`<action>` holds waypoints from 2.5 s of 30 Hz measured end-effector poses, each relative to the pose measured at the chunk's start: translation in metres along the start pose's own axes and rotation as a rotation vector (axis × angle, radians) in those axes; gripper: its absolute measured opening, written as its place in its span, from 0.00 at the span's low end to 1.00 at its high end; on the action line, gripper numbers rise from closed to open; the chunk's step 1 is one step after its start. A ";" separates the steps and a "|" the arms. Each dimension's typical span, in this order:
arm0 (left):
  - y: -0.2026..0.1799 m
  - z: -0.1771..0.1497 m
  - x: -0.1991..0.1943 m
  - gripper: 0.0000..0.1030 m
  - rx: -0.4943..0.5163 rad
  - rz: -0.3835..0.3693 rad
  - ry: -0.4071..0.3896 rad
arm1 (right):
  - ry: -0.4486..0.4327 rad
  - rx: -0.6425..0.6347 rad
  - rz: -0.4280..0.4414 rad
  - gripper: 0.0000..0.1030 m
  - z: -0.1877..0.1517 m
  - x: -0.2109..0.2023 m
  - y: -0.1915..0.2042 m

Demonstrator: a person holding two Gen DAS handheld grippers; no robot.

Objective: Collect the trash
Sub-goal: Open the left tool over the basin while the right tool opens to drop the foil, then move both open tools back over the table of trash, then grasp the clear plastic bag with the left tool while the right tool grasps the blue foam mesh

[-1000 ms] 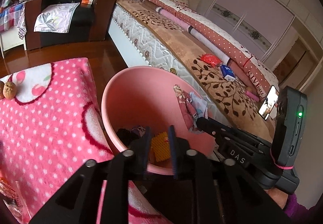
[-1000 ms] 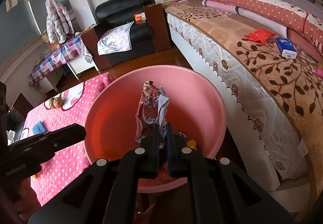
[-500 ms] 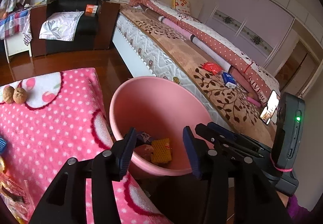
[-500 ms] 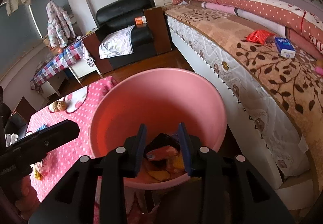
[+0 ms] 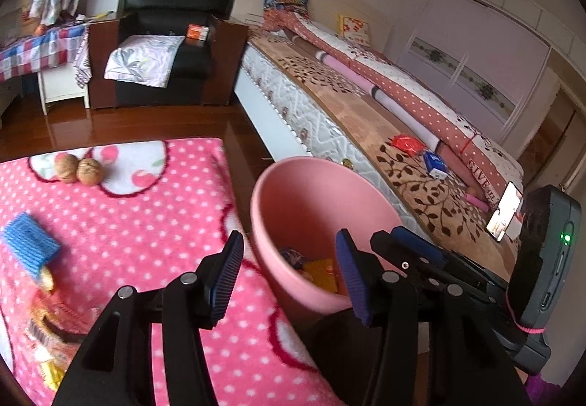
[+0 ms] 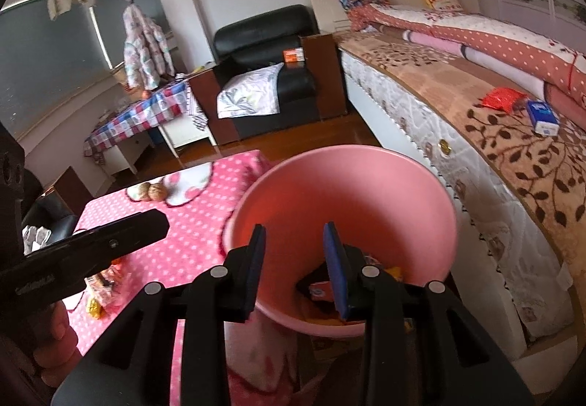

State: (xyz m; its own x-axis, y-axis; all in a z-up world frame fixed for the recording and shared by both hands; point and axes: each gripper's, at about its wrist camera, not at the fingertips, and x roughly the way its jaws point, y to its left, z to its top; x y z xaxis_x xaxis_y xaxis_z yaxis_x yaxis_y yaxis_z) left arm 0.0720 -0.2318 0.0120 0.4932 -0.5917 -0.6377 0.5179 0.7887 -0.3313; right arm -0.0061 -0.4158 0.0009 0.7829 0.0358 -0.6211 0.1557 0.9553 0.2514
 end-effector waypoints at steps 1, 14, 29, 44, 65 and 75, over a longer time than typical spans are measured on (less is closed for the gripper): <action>0.003 -0.001 -0.004 0.50 -0.002 0.010 -0.003 | -0.001 -0.008 0.008 0.32 0.000 -0.001 0.004; 0.051 -0.011 -0.052 0.50 -0.058 0.137 -0.053 | 0.023 -0.079 0.110 0.32 -0.014 -0.001 0.057; 0.154 -0.057 -0.100 0.53 -0.213 0.340 -0.032 | 0.111 -0.175 0.233 0.32 -0.031 0.022 0.111; 0.165 -0.072 -0.073 0.53 -0.250 0.333 0.040 | 0.161 -0.177 0.239 0.32 -0.036 0.037 0.114; 0.179 -0.067 -0.115 0.09 -0.308 0.304 -0.056 | 0.208 -0.275 0.315 0.32 -0.035 0.051 0.154; 0.211 -0.079 -0.161 0.09 -0.352 0.399 -0.129 | 0.283 -0.373 0.439 0.32 -0.030 0.086 0.225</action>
State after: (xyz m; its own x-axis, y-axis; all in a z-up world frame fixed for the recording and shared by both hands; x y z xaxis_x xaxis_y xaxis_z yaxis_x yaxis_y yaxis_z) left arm 0.0470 0.0426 -0.0100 0.6965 -0.2336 -0.6784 0.0189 0.9511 -0.3082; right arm 0.0783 -0.1893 -0.0183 0.5291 0.4742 -0.7037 -0.4027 0.8703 0.2836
